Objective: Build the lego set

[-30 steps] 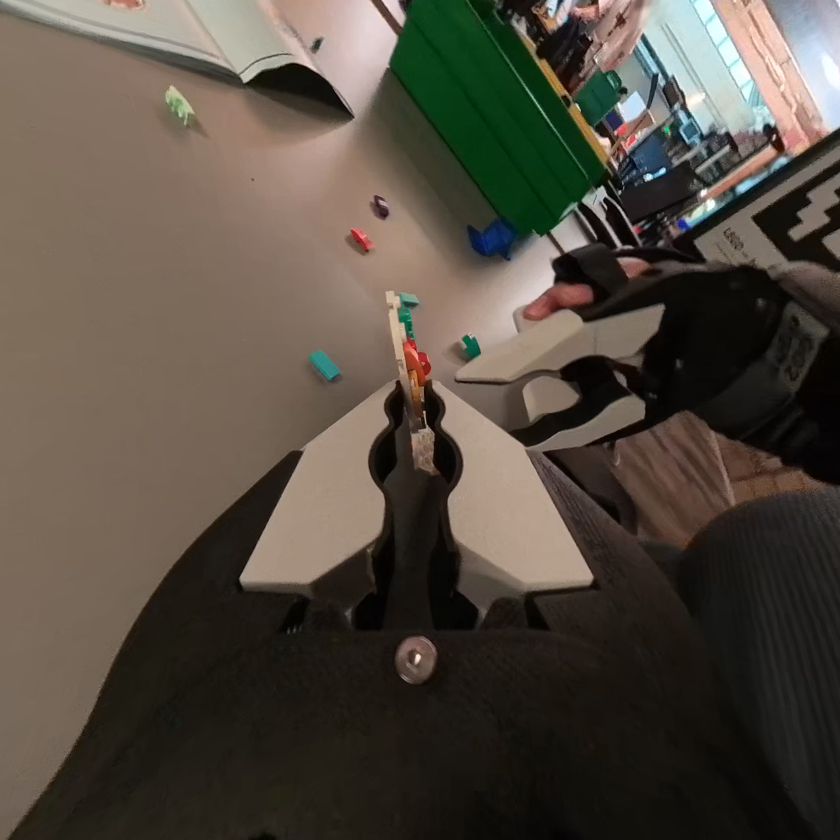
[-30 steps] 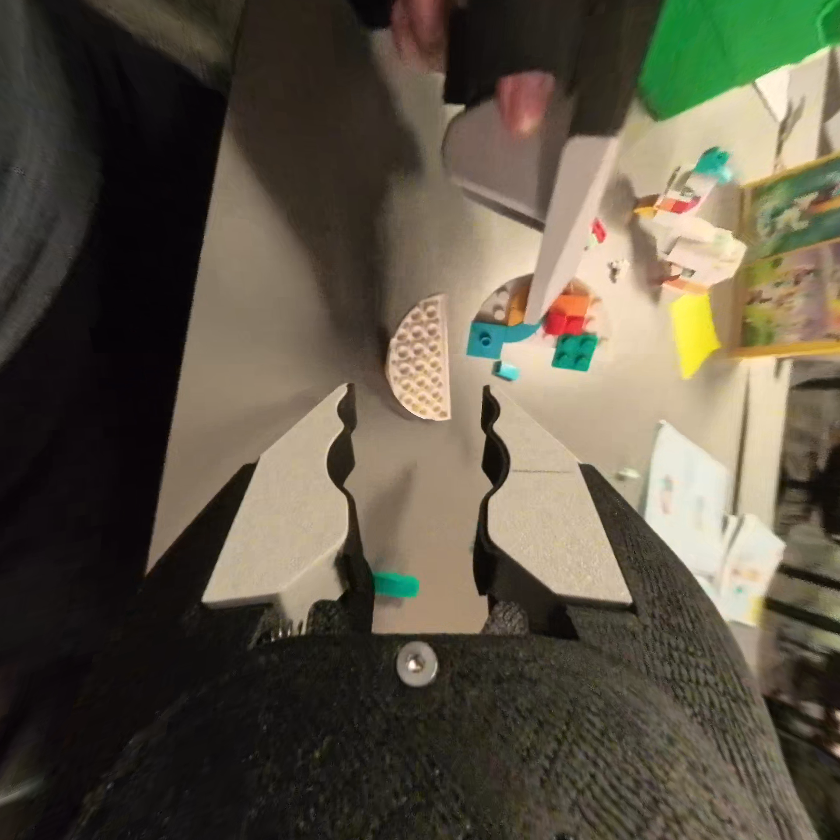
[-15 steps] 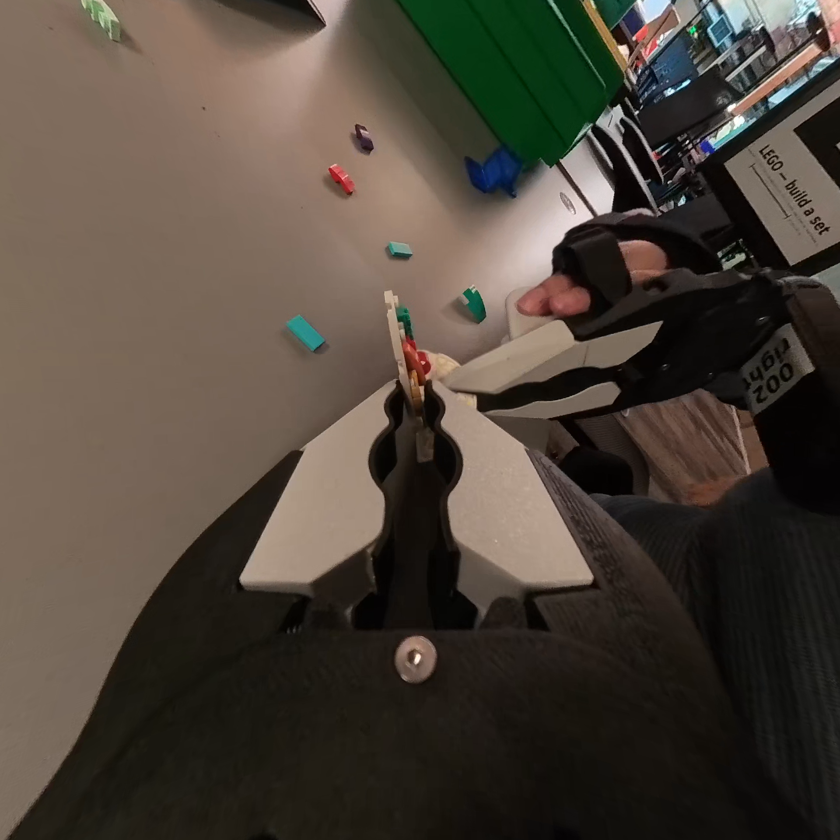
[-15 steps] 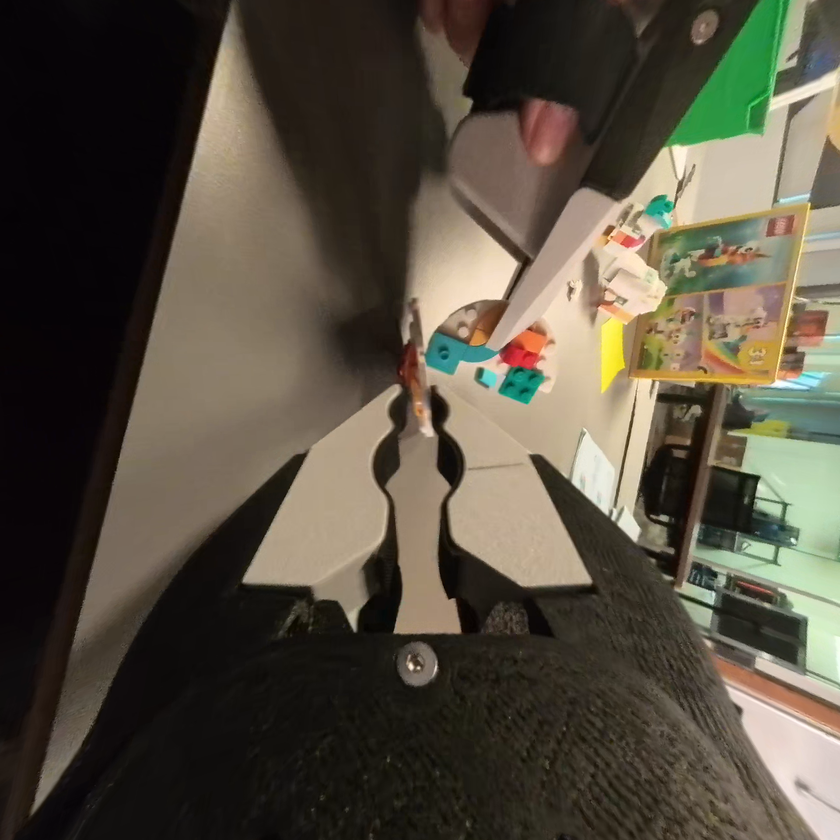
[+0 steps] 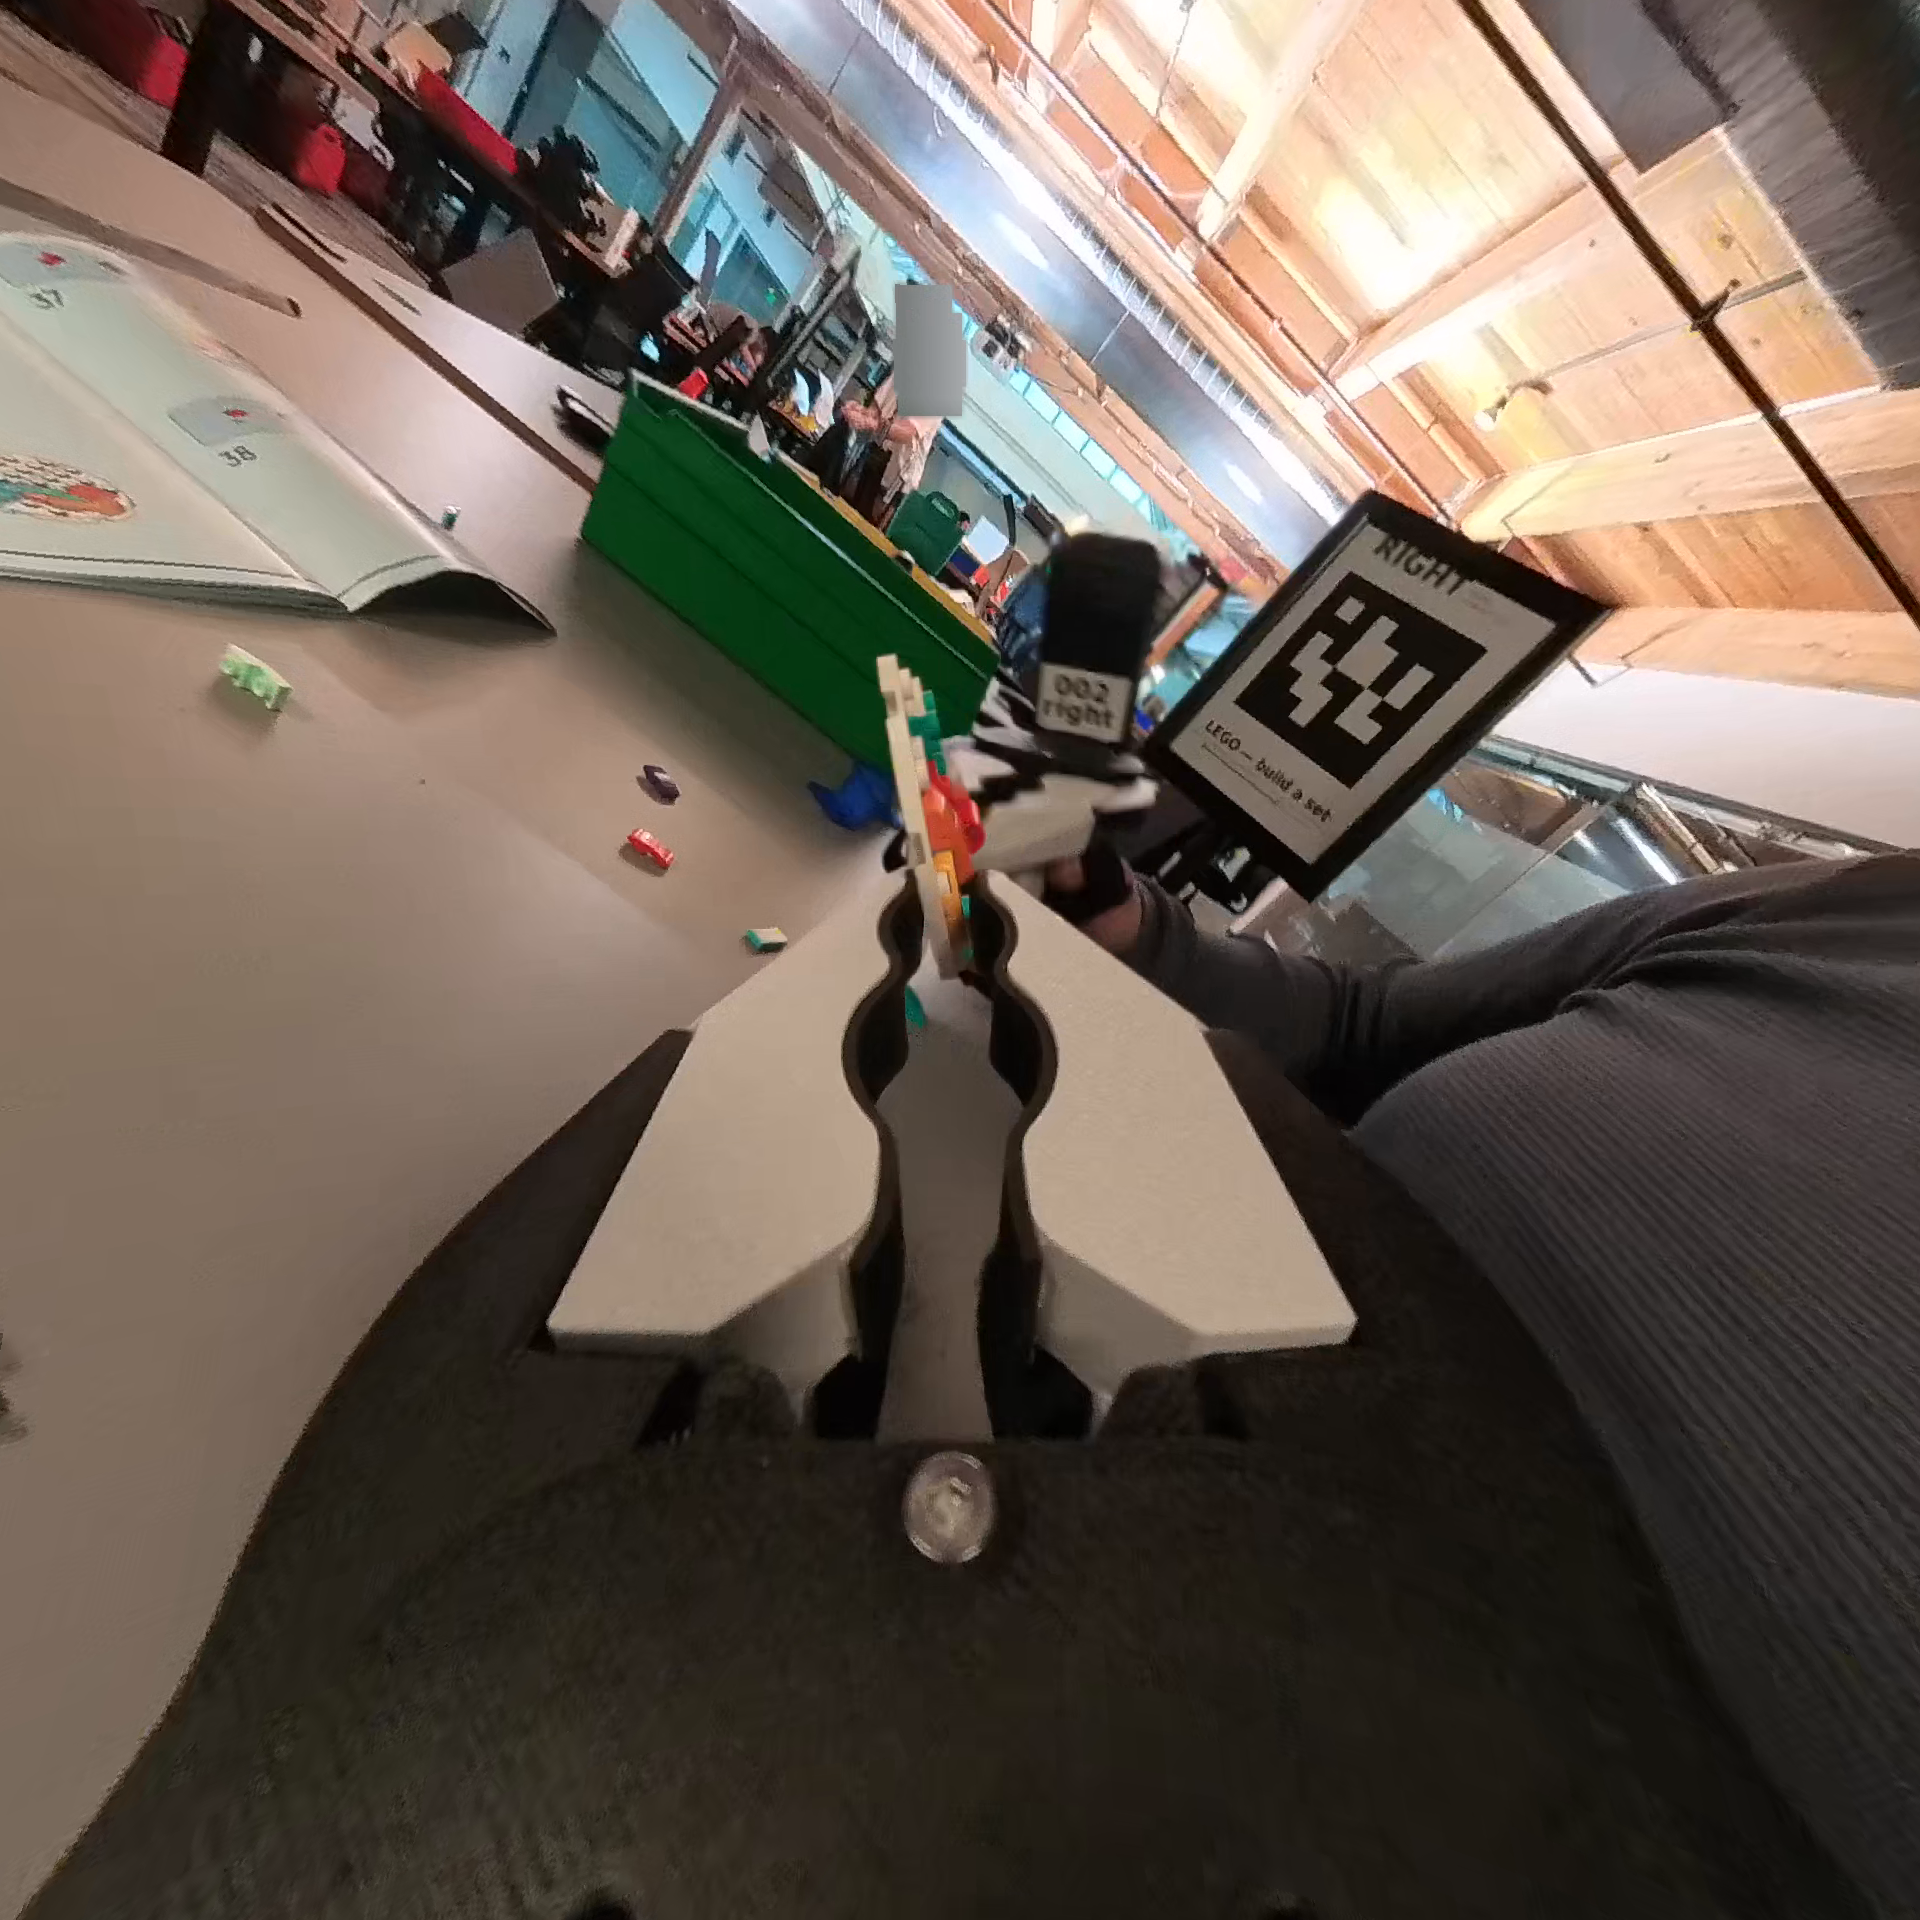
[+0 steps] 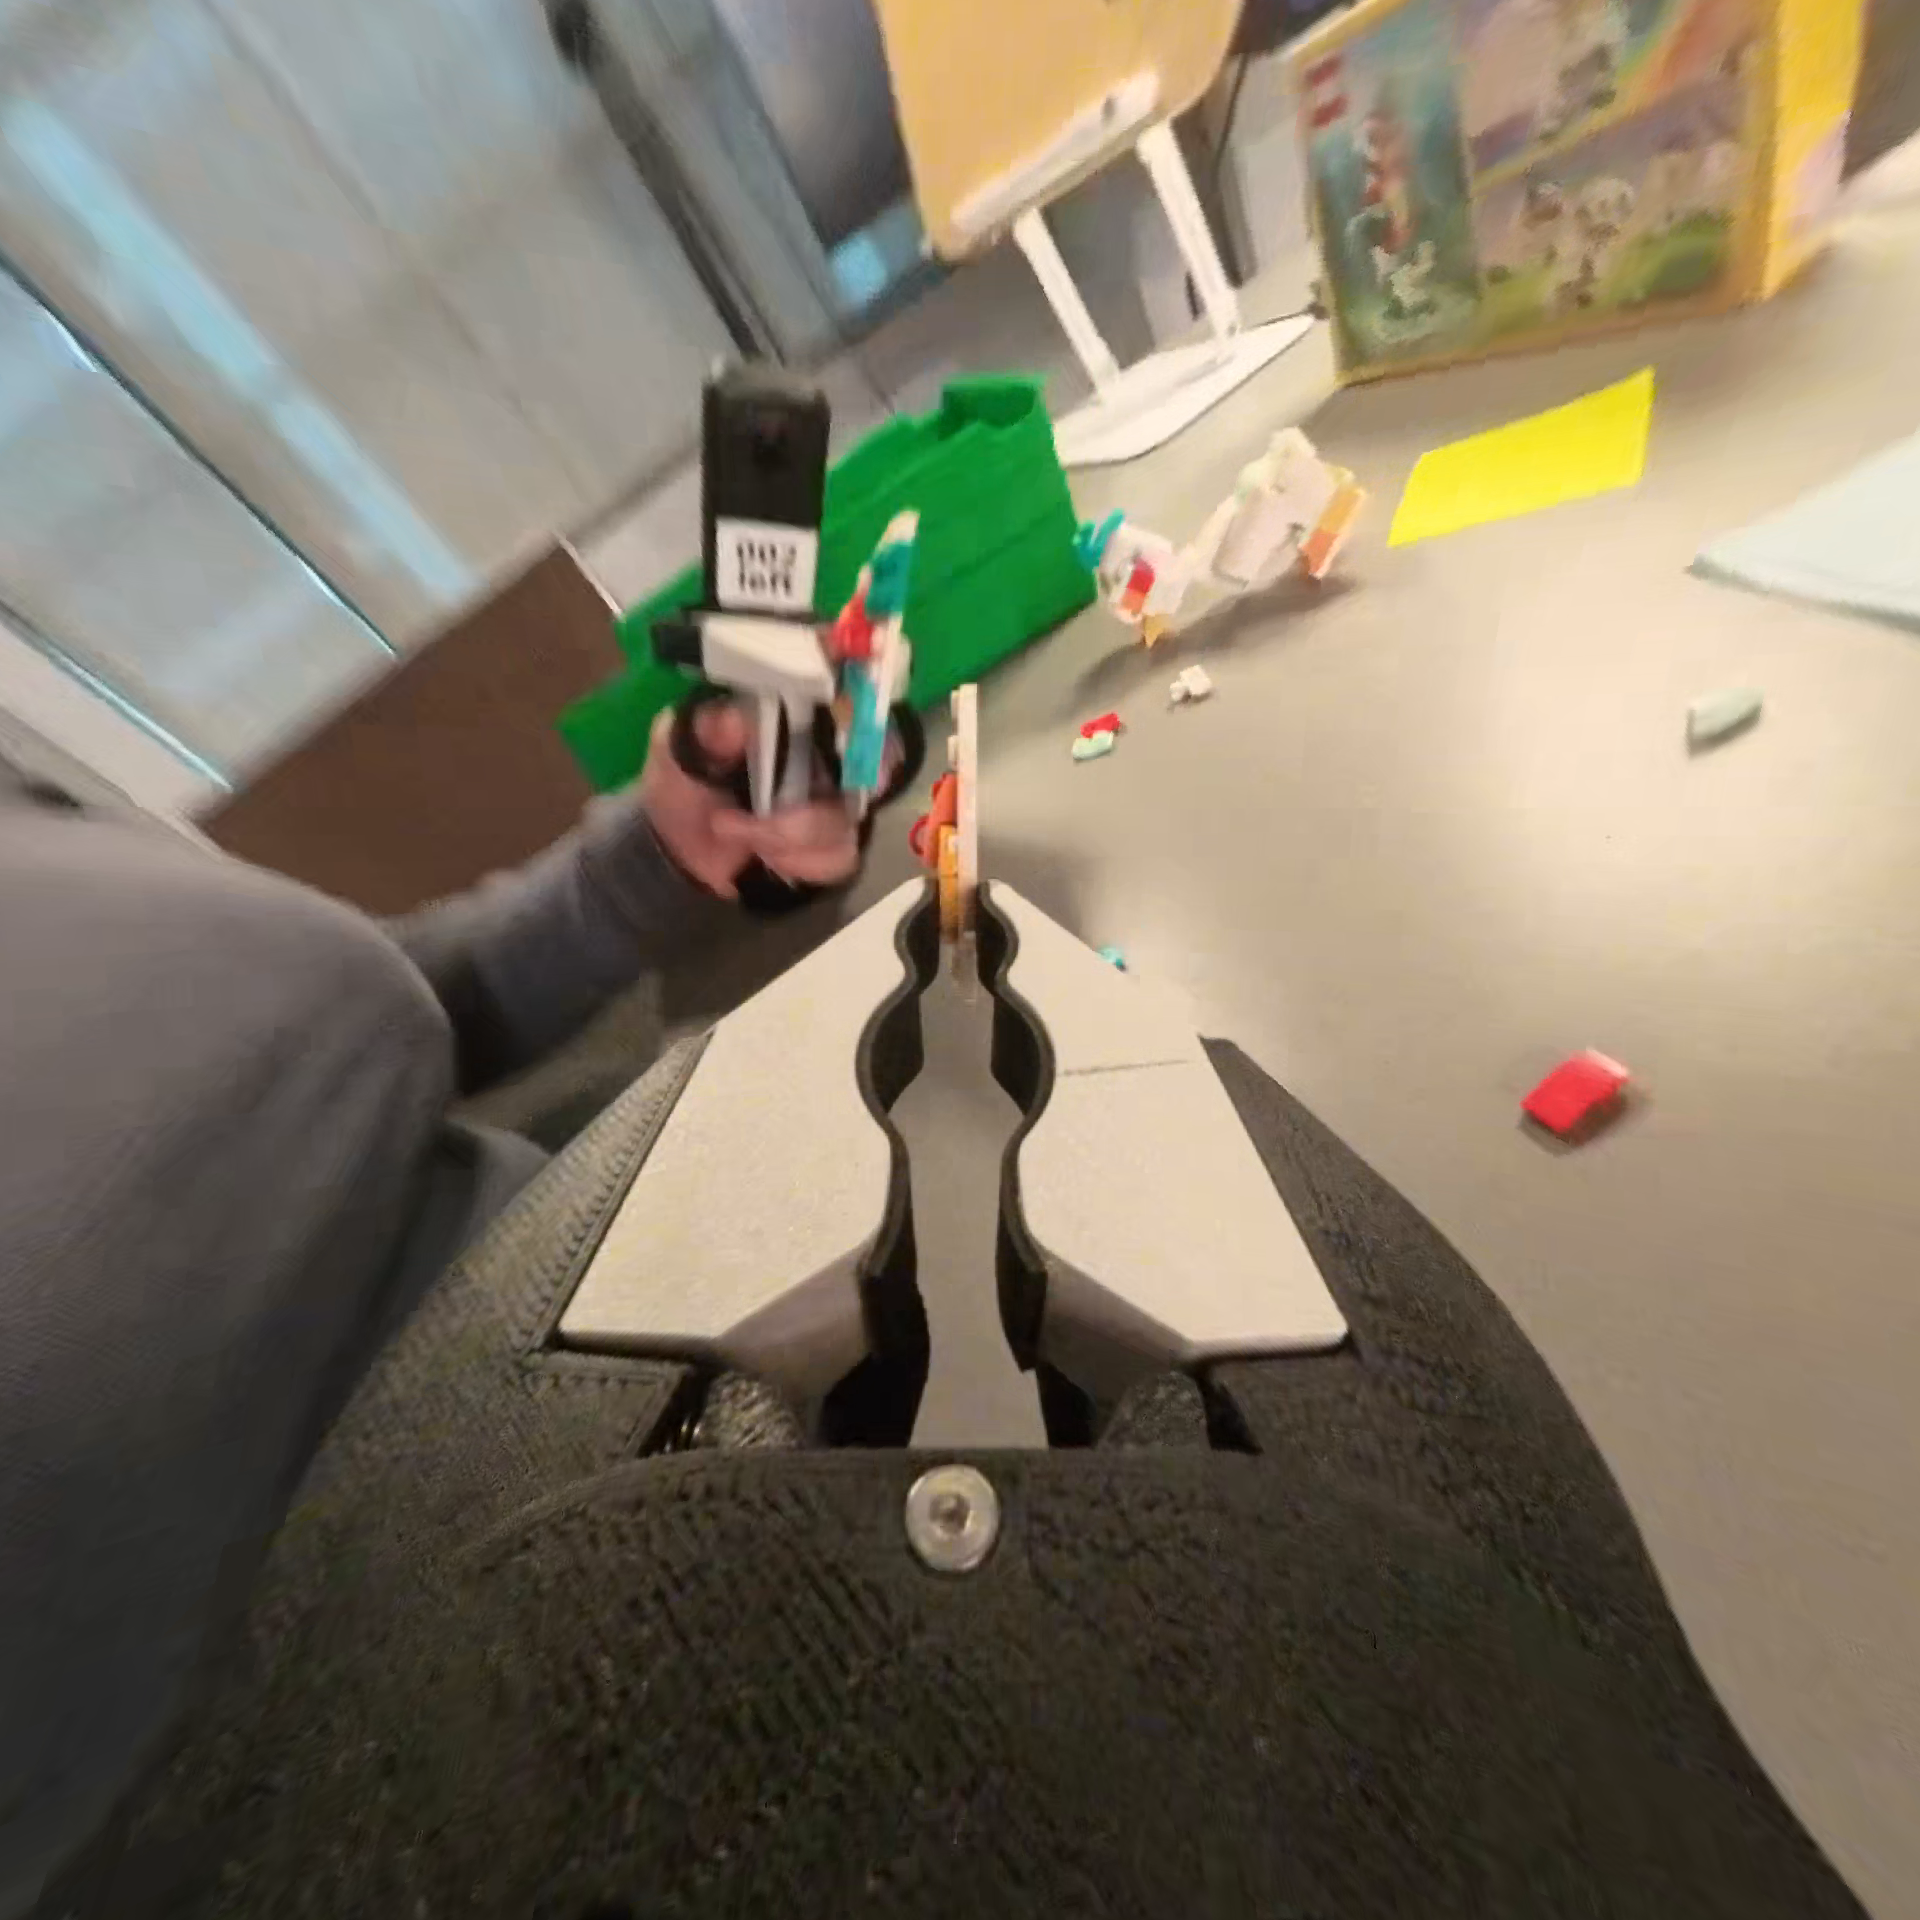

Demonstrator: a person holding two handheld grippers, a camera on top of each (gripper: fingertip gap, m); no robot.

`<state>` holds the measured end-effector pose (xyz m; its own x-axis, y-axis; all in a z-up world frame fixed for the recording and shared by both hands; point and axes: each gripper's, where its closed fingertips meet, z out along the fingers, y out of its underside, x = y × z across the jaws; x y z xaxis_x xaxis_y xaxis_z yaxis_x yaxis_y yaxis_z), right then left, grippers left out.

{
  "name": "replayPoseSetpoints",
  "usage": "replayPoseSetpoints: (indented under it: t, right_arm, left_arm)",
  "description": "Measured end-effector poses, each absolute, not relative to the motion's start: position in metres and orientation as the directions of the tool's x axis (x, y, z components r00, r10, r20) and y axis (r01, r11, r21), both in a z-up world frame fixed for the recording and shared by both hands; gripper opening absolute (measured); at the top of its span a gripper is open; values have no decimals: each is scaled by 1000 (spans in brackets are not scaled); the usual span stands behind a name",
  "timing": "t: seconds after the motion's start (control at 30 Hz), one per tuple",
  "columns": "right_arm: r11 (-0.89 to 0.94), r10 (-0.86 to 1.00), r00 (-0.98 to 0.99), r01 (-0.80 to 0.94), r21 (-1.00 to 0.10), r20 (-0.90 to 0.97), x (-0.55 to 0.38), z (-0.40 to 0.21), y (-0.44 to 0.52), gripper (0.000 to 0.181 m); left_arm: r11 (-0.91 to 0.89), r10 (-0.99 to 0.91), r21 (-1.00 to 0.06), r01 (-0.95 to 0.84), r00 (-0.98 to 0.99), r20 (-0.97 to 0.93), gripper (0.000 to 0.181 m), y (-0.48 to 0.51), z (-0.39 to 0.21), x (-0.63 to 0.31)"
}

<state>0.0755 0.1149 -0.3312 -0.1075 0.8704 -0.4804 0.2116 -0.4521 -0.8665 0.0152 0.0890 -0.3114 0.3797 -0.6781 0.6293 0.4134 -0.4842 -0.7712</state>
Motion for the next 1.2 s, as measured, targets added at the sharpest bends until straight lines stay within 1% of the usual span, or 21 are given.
replayPoseSetpoints:
  t: [0.1,0.2,0.37,0.5,0.7,0.8,1.2]
  right_arm:
    - [-627,742,-145,195,-754,-654,74,-330,131,4]
    - [-681,672,-209,201,-704,-710,67,-328,140,4]
    - [-672,656,-288,196,-714,-697,59,-321,157,4]
    - [-647,644,-343,233,-726,-684,56,-320,159,4]
    - [-677,579,-399,252,-692,-711,57,-321,157,4]
    - [-668,588,-412,237,-705,-696,58,-319,156,4]
    - [-669,577,-438,232,-706,-690,57,-314,152,17]
  left_arm:
    - [-519,-690,-786,335,378,617,7,98,-322,30]
    - [-532,-708,-805,265,383,594,7,112,-328,45]
    - [-533,-714,-805,261,372,593,7,134,-326,48]
    - [-532,-723,-799,279,341,601,7,140,-323,47]
    - [-528,-733,-799,287,322,599,7,141,-323,49]
    - [-525,-736,-798,294,314,600,7,141,-322,49]
    - [-511,-738,-803,307,323,593,7,141,-322,46]
